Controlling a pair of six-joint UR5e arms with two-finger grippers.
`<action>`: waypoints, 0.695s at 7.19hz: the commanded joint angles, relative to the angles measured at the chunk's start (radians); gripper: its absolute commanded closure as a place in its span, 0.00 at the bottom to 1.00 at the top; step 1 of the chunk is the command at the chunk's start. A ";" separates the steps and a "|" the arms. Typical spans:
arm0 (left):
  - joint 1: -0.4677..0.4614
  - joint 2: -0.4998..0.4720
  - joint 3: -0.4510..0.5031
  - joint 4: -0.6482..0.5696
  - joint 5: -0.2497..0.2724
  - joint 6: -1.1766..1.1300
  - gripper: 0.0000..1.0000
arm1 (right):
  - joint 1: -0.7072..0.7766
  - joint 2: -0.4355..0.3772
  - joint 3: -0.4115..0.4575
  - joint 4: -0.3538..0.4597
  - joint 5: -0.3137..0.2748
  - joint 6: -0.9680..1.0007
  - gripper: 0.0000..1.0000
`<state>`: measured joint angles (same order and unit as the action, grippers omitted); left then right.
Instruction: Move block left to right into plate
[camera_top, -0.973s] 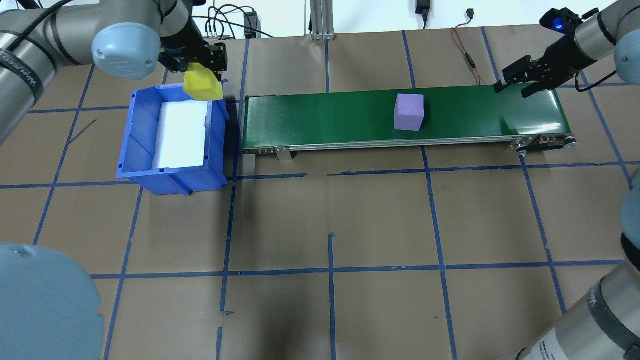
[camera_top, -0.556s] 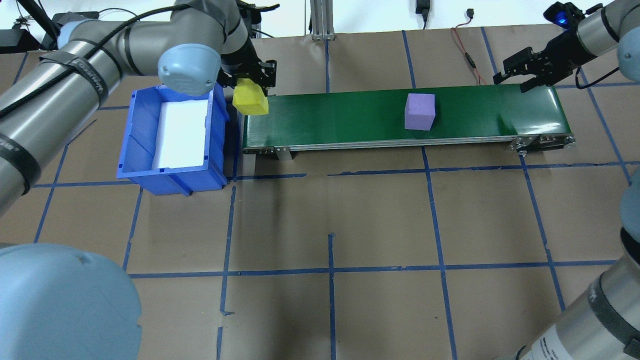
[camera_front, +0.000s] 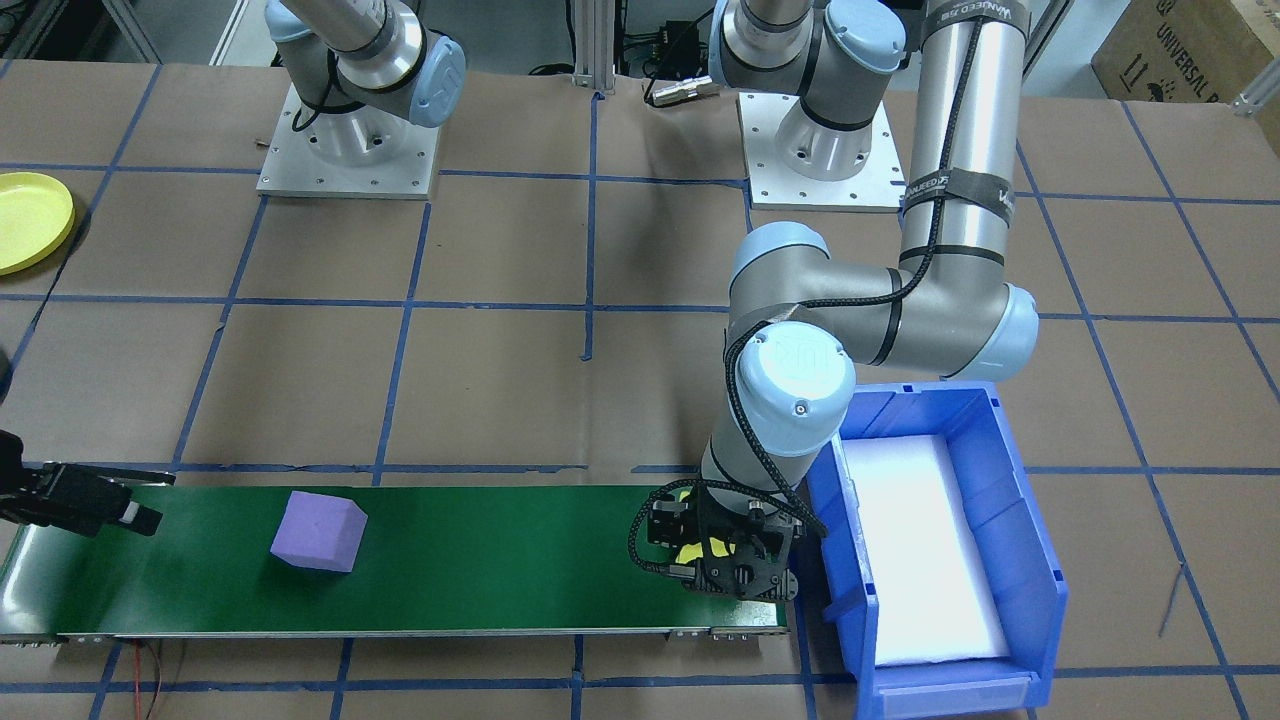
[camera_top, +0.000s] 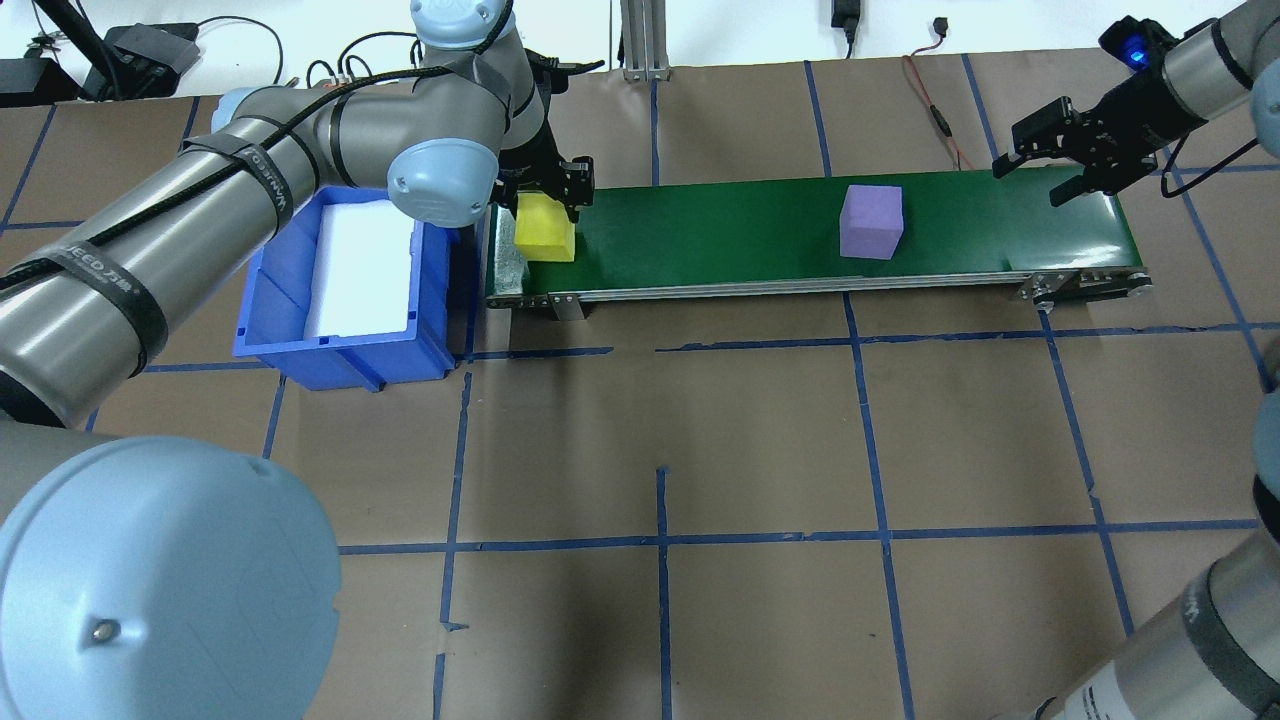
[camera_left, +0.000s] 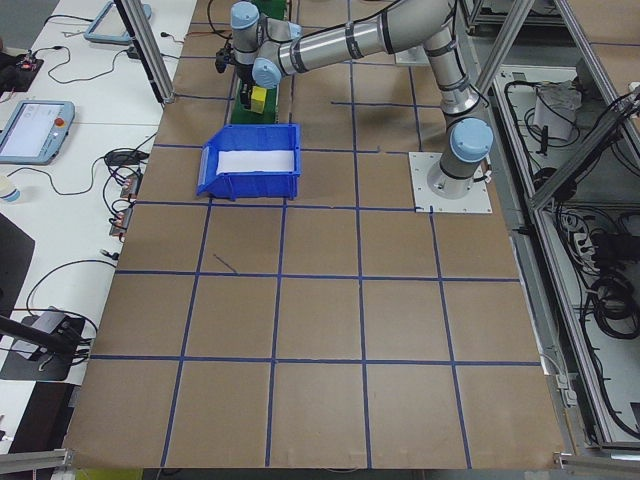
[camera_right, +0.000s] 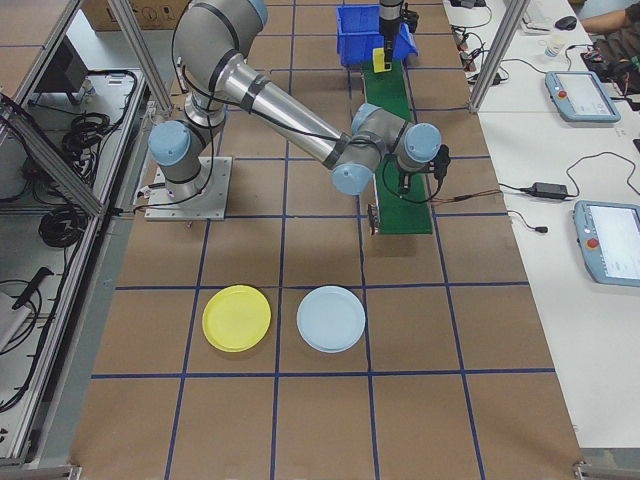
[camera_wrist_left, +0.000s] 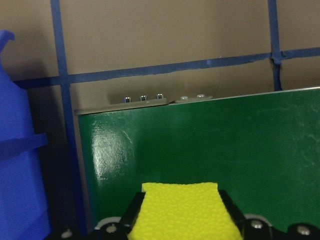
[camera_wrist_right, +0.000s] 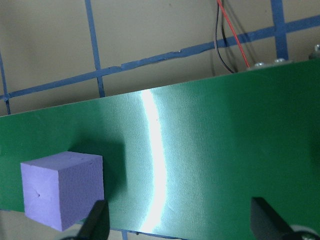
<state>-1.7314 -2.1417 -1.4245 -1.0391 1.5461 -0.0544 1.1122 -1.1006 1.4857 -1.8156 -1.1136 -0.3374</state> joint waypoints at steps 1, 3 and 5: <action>-0.008 0.025 -0.004 0.007 -0.006 -0.012 0.00 | 0.000 -0.001 0.005 0.007 -0.022 0.006 0.00; -0.074 0.127 0.010 0.001 -0.042 -0.089 0.00 | 0.000 0.001 0.007 0.006 -0.020 0.008 0.00; -0.071 0.297 -0.014 -0.156 -0.043 -0.072 0.00 | 0.000 0.007 0.005 -0.004 -0.022 0.003 0.00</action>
<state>-1.8006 -1.9546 -1.4220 -1.0950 1.5063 -0.1296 1.1121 -1.0988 1.4914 -1.8141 -1.1338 -0.3319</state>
